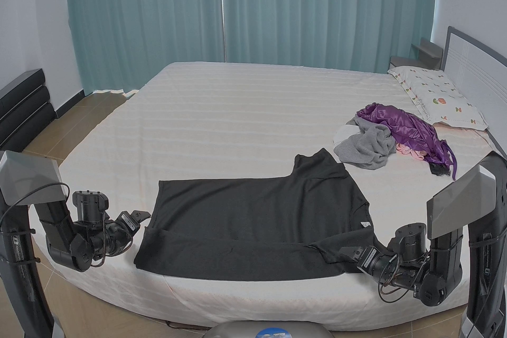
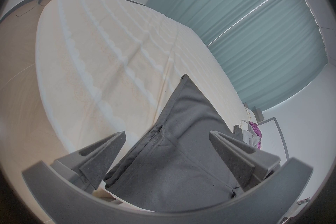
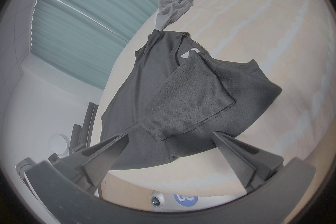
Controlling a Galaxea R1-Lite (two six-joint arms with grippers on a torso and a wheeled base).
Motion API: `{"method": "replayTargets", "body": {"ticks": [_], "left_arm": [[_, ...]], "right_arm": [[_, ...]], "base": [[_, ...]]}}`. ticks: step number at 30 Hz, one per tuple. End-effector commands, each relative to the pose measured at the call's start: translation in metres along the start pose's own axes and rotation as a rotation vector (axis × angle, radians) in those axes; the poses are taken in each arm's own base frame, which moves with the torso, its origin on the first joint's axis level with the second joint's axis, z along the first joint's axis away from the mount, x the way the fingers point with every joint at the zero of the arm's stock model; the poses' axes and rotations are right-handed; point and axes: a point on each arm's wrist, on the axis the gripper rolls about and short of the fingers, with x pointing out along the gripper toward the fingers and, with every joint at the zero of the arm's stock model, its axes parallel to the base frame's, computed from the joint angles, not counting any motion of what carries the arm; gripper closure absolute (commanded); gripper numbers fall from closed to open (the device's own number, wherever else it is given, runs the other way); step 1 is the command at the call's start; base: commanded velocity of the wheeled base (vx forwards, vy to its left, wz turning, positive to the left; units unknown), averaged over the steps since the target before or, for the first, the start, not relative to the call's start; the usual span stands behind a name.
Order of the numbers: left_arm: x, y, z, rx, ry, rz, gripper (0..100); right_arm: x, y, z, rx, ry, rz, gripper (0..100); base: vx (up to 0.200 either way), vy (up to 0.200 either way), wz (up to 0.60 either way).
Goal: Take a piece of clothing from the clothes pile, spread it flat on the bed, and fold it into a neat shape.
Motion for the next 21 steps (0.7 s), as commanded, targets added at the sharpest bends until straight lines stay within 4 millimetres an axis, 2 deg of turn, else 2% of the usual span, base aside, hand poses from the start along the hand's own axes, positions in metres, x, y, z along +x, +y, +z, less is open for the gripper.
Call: {"method": "replayTargets", "body": {"ticks": [1, 11, 20, 21], "left_arm": [[0.003, 0.004, -0.003, 0.000, 0.008, 0.013, 0], [0.003, 0.004, -0.003, 0.000, 0.008, 0.013, 0], [0.003, 0.004, -0.004, 0.002, 0.008, 0.014, 0], [0.003, 0.004, -0.004, 0.002, 0.008, 0.014, 0]], "right_arm": [[0.007, 0.002, 0.003, 0.016, -0.019, 0.019, 0], [-0.006, 0.015, 0.010, 0.029, -0.050, 0.069, 0], [0.006, 0.009, 0.005, 0.026, -0.039, 0.047, 0], [0.014, 0.007, 0.005, 0.026, -0.048, 0.028, 0]], "base": [[0.000, 0.000, 0.00], [0.000, 0.000, 0.00], [0.000, 0.000, 0.00], [0.000, 0.000, 0.00]]}}
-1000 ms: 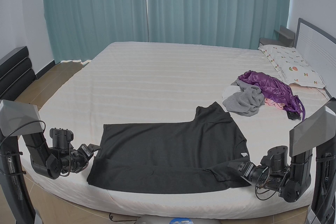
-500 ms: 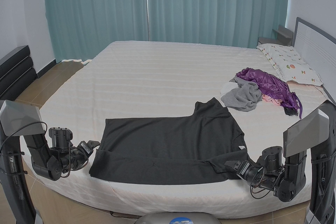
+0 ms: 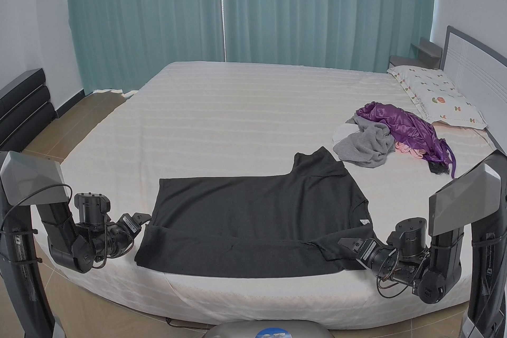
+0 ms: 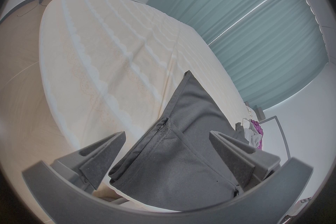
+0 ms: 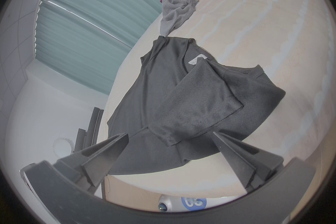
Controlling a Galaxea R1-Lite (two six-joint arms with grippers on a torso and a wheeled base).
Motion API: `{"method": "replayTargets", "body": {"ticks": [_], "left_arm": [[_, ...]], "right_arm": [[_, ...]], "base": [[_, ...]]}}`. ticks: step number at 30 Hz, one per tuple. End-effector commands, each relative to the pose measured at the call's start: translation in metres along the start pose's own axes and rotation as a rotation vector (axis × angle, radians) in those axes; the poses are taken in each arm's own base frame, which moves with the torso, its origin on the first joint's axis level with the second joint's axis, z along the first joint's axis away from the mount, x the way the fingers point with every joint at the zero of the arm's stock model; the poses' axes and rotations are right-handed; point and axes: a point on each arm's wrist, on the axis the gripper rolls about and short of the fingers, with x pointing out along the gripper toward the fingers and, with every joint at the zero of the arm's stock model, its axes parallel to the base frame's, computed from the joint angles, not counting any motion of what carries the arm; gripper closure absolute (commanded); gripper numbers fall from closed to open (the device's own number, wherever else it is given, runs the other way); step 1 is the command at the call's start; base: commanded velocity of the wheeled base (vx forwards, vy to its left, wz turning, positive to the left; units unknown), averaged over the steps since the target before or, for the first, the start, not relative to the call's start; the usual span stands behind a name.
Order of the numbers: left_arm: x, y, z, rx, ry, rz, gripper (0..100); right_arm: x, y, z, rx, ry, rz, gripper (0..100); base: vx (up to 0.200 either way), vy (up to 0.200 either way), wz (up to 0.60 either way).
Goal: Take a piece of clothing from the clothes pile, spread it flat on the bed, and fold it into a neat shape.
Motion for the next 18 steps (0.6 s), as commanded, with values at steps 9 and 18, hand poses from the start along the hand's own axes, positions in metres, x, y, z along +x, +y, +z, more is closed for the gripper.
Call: {"method": "replayTargets", "body": {"ticks": [9, 18], "left_arm": [[0.001, 0.001, -0.001, 0.003, 0.004, 0.003, 0], [0.001, 0.001, -0.001, 0.004, 0.004, 0.003, 0]], "right_arm": [[0.021, -0.006, -0.003, -0.013, -0.031, -0.038, 0], [0.026, -0.007, -0.003, -0.018, -0.037, -0.052, 100]], "base": [[0.000, 0.000, 0.00], [0.000, 0.000, 0.00]]}}
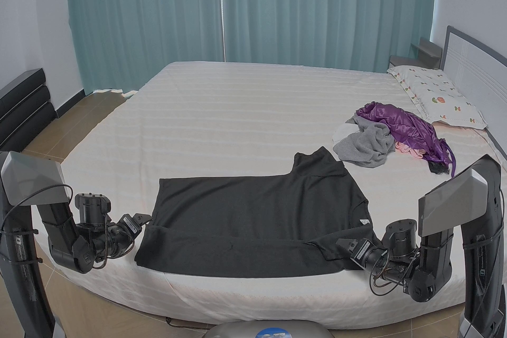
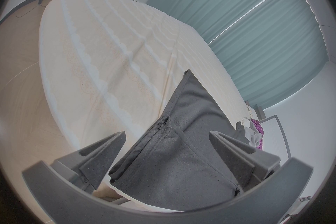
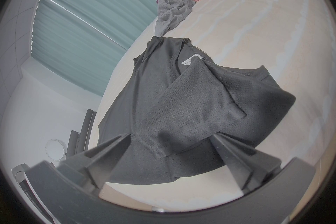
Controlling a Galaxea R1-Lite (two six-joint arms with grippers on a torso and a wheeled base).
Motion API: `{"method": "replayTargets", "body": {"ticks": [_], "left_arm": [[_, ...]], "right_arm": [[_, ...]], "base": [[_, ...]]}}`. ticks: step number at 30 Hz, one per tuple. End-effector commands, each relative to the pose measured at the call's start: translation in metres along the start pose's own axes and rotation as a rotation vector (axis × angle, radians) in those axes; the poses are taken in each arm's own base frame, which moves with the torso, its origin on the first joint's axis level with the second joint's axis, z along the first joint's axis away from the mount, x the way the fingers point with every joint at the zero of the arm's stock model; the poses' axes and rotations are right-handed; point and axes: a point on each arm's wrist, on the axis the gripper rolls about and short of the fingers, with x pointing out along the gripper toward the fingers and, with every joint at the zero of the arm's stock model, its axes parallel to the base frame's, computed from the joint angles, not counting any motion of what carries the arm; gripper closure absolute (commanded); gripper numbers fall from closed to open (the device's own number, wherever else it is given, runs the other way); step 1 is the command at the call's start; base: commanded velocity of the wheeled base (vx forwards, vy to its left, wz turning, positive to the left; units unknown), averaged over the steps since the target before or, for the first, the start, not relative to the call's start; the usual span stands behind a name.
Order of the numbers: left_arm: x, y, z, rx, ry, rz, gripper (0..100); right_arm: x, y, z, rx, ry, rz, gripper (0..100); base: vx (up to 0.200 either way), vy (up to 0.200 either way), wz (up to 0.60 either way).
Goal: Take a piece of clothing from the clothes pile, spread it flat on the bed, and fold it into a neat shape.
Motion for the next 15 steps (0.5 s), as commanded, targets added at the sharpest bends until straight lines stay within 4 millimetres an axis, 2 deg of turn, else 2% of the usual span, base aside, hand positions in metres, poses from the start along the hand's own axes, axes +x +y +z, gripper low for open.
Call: {"method": "replayTargets", "body": {"ticks": [1, 15], "left_arm": [[0.0002, 0.0004, 0.0000, -0.001, 0.000, 0.001, 0], [0.0002, 0.0004, 0.0000, -0.001, 0.000, 0.001, 0]], "right_arm": [[0.0037, -0.0008, -0.0002, 0.001, -0.001, -0.003, 100], [0.0000, -0.0003, 0.0014, -0.013, -0.024, -0.018, 100]], "base": [[0.000, 0.000, 0.00], [0.000, 0.000, 0.00]]}}
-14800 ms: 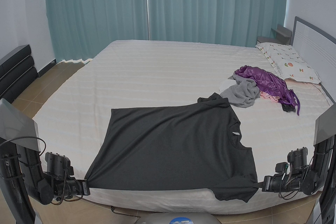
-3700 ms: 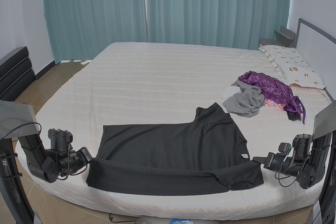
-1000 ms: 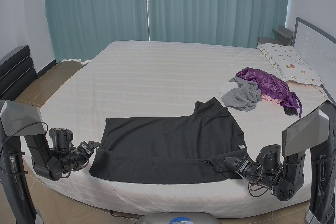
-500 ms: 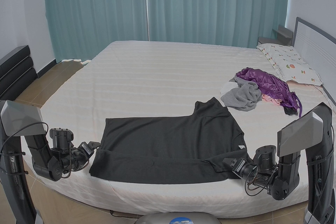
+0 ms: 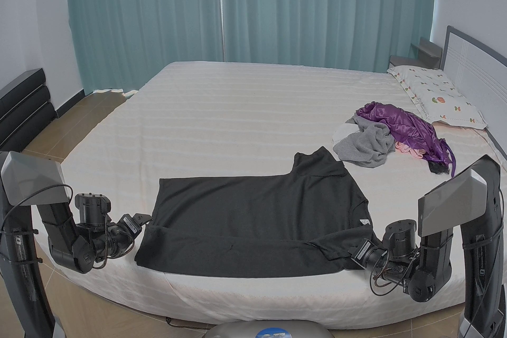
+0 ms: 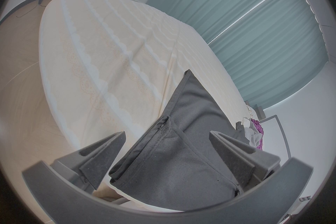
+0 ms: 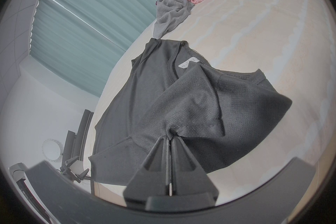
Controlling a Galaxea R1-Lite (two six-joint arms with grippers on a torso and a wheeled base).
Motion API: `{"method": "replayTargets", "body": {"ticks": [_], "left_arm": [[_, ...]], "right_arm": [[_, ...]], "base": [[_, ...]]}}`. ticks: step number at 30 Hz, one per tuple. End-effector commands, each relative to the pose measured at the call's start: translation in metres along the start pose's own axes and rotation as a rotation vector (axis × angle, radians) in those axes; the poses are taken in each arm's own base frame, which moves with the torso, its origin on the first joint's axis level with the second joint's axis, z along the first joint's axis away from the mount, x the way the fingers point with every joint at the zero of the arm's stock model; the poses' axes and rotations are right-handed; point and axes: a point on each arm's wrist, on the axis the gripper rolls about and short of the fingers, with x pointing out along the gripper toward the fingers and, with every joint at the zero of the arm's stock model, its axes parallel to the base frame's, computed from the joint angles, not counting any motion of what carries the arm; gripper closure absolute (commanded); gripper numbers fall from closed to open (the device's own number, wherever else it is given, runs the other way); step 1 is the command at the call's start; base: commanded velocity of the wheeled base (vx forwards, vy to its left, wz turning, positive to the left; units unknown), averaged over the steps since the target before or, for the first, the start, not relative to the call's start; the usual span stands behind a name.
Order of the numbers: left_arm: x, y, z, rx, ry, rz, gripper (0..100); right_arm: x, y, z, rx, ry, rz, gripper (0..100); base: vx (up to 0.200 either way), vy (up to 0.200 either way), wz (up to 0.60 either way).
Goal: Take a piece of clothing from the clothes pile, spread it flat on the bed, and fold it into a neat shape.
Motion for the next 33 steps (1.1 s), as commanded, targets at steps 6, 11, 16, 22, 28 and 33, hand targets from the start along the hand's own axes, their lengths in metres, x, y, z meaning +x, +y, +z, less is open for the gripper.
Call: {"method": "replayTargets", "body": {"ticks": [6, 11, 16, 22, 28, 33], "left_arm": [[0.001, 0.001, 0.000, 0.000, 0.001, 0.002, 0], [0.001, 0.001, 0.000, 0.000, 0.001, 0.002, 0], [0.001, 0.001, 0.000, -0.001, 0.001, 0.002, 0], [0.001, 0.001, 0.000, -0.003, 0.001, 0.002, 0], [0.001, 0.000, 0.000, -0.002, 0.000, 0.001, 0], [0.001, 0.001, 0.000, 0.000, 0.001, 0.002, 0]], "right_arm": [[-0.013, 0.008, 0.005, 0.000, -0.015, 0.028, 100], [-0.026, 0.012, 0.001, -0.013, 0.002, 0.036, 100], [-0.032, 0.011, -0.003, -0.022, 0.019, 0.028, 100], [-0.036, 0.007, -0.007, -0.033, 0.043, 0.005, 100], [-0.036, 0.004, -0.007, -0.044, 0.047, -0.010, 0], [-0.037, 0.002, 0.005, -0.036, 0.004, -0.009, 0]], "base": [[0.000, 0.000, 0.00], [0.000, 0.000, 0.00], [0.000, 0.000, 0.00], [0.000, 0.000, 0.00], [0.000, 0.000, 0.00], [0.000, 0.000, 0.00]]}}
